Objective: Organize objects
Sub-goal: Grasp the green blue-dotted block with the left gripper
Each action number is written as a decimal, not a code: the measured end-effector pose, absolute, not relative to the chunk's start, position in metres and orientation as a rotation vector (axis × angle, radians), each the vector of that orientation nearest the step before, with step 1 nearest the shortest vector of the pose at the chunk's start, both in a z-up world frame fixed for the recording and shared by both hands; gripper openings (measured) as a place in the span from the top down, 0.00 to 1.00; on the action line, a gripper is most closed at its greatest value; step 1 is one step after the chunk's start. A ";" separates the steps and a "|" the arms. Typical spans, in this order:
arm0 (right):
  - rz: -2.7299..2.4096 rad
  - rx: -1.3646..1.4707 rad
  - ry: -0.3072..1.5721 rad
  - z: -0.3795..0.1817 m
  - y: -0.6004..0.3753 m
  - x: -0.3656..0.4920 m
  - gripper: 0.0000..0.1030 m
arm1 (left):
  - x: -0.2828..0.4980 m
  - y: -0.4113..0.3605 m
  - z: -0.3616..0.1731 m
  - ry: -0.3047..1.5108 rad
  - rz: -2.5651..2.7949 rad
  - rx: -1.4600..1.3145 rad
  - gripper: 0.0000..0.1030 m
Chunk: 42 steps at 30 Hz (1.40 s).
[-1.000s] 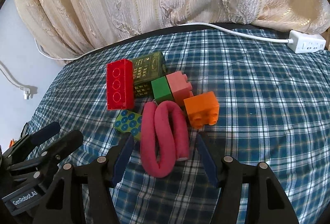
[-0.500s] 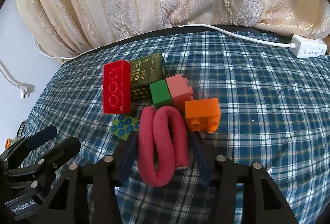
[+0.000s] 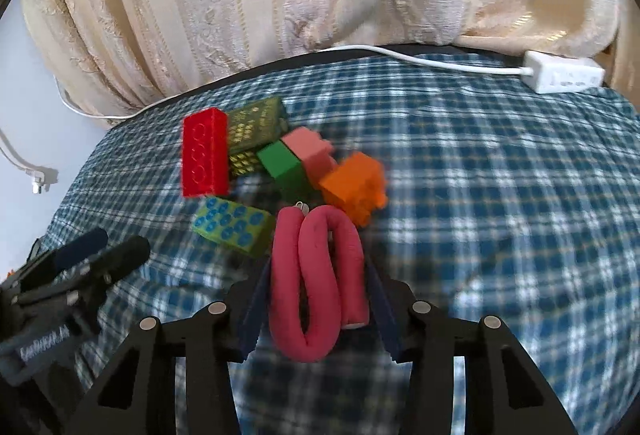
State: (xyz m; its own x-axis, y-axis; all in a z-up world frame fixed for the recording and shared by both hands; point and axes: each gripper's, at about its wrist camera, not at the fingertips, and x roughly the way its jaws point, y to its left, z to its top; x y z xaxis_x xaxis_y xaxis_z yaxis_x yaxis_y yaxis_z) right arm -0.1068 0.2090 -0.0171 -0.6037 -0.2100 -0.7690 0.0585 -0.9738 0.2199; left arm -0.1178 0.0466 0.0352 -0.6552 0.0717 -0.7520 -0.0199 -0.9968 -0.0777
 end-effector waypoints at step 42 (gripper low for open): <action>-2.749 1.267 -0.341 -0.018 0.239 -0.074 0.51 | -0.168 0.113 0.010 0.052 2.697 -1.376 0.24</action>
